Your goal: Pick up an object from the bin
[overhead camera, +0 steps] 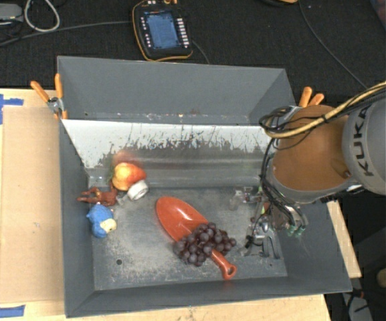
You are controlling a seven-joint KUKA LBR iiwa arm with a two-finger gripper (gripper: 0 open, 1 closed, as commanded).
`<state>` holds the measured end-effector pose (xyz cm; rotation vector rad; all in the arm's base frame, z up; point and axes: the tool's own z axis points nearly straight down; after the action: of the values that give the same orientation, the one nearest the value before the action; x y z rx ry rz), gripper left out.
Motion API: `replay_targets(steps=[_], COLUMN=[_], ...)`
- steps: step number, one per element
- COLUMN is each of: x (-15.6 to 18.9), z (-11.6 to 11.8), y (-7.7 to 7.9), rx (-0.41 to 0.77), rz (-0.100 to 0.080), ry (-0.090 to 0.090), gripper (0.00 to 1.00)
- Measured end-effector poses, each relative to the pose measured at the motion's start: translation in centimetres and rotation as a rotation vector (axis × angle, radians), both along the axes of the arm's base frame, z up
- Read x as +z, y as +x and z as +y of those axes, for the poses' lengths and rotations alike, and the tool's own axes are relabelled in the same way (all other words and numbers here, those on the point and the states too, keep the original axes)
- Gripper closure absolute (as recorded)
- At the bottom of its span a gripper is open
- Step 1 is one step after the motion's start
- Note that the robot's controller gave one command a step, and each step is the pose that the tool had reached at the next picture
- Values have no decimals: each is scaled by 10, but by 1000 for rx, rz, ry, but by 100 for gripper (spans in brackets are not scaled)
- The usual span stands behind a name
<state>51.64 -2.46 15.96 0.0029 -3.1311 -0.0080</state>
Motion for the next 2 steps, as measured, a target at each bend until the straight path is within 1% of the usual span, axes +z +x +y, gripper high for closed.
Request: replay_targets(steps=[1,2], x=[-29,-61], z=[25,42], y=[15,-11], rx=[-97,76], rz=[3,1], ry=[0,1], gripper=[0,0])
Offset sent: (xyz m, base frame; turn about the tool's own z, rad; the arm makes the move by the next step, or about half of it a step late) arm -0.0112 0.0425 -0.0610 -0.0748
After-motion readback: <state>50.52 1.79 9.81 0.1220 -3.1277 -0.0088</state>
